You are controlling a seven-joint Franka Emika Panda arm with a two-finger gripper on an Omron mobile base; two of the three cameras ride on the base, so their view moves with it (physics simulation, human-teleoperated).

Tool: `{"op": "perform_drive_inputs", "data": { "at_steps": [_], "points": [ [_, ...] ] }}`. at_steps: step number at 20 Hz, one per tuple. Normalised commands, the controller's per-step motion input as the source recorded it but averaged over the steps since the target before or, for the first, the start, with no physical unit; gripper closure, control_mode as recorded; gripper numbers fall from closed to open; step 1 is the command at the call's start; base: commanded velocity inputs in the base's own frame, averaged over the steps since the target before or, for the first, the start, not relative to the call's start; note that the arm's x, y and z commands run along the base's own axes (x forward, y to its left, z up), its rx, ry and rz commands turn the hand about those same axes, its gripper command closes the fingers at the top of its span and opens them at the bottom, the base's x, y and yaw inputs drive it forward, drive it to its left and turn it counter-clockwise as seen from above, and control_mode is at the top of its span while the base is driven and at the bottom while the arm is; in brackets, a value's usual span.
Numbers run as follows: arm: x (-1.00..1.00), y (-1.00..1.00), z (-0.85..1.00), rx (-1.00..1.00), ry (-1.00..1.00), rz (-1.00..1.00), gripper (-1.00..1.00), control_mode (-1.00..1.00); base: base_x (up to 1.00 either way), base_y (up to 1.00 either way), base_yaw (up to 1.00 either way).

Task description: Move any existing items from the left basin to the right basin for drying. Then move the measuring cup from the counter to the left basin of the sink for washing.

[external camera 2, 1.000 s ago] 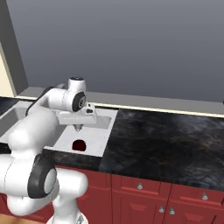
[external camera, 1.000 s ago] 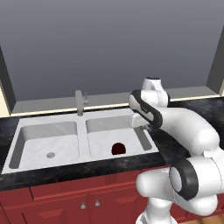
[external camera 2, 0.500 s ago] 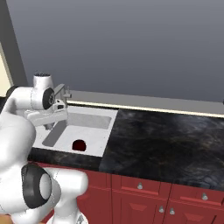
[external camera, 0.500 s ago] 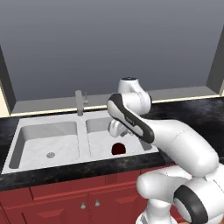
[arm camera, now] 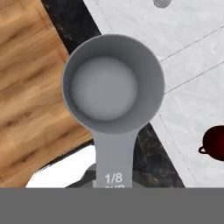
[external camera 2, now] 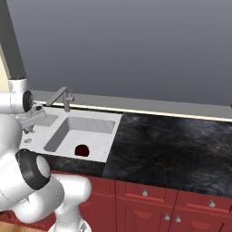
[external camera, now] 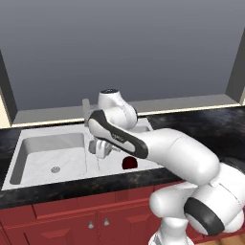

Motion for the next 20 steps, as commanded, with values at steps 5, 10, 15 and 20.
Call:
{"op": "perform_drive_inputs", "data": {
  "at_steps": [5,10,15,20],
  "points": [
    [0.4,0.64,-0.07,0.0,0.0,0.19,1.0,-1.0,0.0,0.0,0.0],
    [0.57,0.29,-0.36,0.0,0.03,0.08,1.0,-1.0,0.0,0.0,0.0],
    [0.68,0.37,-0.55,-0.02,0.03,0.03,1.0,-1.0,0.0,0.0,0.0],
    [0.51,0.53,-0.46,-0.01,0.0,0.0,1.0,-1.0,0.0,0.0,0.0]
  ]
}}
